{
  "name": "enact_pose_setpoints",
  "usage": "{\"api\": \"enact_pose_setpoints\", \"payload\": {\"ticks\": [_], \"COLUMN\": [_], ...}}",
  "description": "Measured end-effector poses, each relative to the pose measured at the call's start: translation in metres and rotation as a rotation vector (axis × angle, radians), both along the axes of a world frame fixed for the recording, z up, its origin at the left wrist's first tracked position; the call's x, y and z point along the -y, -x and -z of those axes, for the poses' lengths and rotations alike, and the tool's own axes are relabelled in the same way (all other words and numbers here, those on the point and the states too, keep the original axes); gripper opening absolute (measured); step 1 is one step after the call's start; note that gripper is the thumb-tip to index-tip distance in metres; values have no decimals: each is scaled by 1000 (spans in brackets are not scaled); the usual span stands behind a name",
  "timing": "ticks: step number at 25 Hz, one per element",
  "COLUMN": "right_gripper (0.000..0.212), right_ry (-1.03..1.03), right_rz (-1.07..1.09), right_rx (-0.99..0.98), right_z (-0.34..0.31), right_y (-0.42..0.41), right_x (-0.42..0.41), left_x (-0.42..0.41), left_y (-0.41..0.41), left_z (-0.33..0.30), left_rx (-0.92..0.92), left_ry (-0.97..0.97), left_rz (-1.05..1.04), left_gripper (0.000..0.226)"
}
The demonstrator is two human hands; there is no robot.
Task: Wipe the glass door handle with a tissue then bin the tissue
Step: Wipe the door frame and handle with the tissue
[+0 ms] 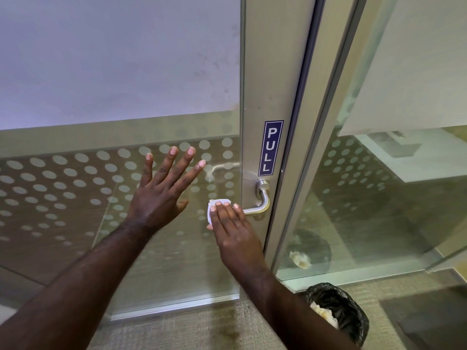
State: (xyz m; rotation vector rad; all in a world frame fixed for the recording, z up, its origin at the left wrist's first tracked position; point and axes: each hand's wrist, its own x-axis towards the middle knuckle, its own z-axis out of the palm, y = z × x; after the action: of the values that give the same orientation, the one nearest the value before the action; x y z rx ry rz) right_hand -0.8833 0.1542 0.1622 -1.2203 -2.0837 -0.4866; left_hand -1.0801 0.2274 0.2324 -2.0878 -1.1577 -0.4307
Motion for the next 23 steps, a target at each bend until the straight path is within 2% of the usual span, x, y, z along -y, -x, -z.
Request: {"api": "enact_pose_setpoints", "payload": {"ticks": [9,17,19,23], "right_gripper": [27,35,35,36], "right_ry": [-62,1,80,339], "right_rz": [-106,-27,7,231], "right_rx": [25,110,120,209], "right_z": [-8,-24,-33,-59], "right_y": [-51,-19,-2,37], "right_x": [-10,-4,-5,-3], "left_x": [2,5,4,3], "left_y": [0,-1,-1,0], "left_z": [-3,-5,-5,-3], "left_rx": [-18,-37,-38,-27], "left_ry": [42,60,61,70], "left_rz": [-24,-43,-41,-30], "left_gripper": [138,140,141,138]}}
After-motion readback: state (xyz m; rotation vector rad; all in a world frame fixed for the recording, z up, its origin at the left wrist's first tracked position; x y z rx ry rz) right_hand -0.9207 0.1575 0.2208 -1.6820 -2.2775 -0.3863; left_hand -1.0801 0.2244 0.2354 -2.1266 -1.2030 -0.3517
